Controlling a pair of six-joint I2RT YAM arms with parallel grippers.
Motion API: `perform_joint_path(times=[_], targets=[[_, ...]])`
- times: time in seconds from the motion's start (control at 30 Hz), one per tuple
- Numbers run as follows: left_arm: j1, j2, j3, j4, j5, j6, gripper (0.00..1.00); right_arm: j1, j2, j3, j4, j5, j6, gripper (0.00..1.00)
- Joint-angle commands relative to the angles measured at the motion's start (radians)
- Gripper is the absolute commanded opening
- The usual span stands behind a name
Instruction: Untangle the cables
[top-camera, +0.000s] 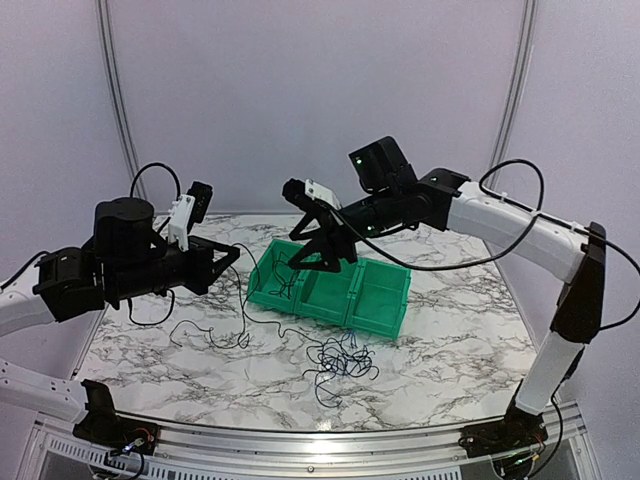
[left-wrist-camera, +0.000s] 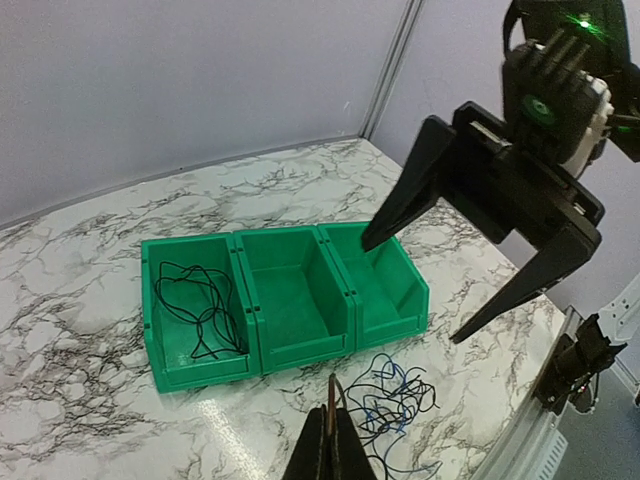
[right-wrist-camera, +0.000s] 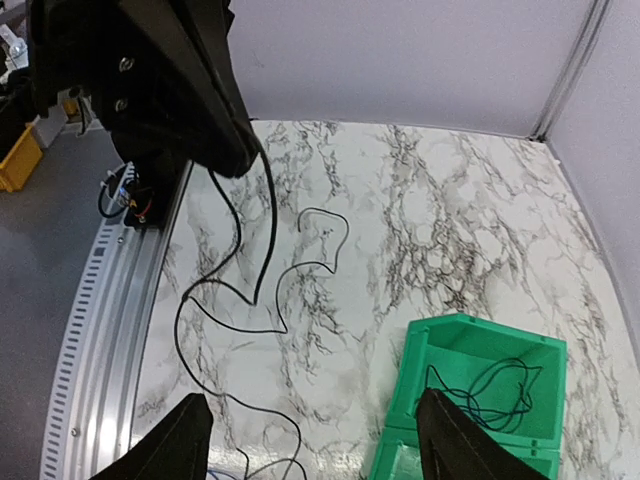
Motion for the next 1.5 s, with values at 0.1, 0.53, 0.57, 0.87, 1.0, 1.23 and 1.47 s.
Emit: perform_joint_path(times=[0.1, 0.53, 0.57, 0.87, 1.0, 1.23, 1.47], targets=[[-0.003, -0.02, -0.029, 0.14, 0.109, -0.043, 0.0, 0.044, 0.167, 0.16, 0.018, -0.244, 0.154, 0.72], [-0.003, -0.074, -0.087, 0.156, 0.118, -0.059, 0.0, 0.061, 0.227, 0.202, 0.101, -0.383, 0.252, 0.2], [-0.003, -0.077, -0.094, 0.165, 0.119, -0.063, 0.0, 0.061, 0.227, 0.205, 0.102, -0.39, 0.256, 0.14], [-0.003, -0.059, -0.2, 0.294, -0.06, -0.099, 0.11, 0.062, 0.194, 0.213, 0.107, -0.428, 0.271, 0.0], [-0.002, -0.024, -0.328, 0.497, -0.211, -0.148, 0.11, 0.062, 0.174, 0.216, 0.098, -0.446, 0.266, 0.0], [0.015, 0.12, -0.432, 0.578, -0.407, -0.201, 0.0, 0.063, 0.094, 0.27, 0.003, -0.415, 0.169, 0.0], [0.112, 0.222, -0.569, 0.634, -0.399, -0.314, 0.0, 0.049, -0.034, 0.363, -0.036, -0.372, 0.095, 0.0]])
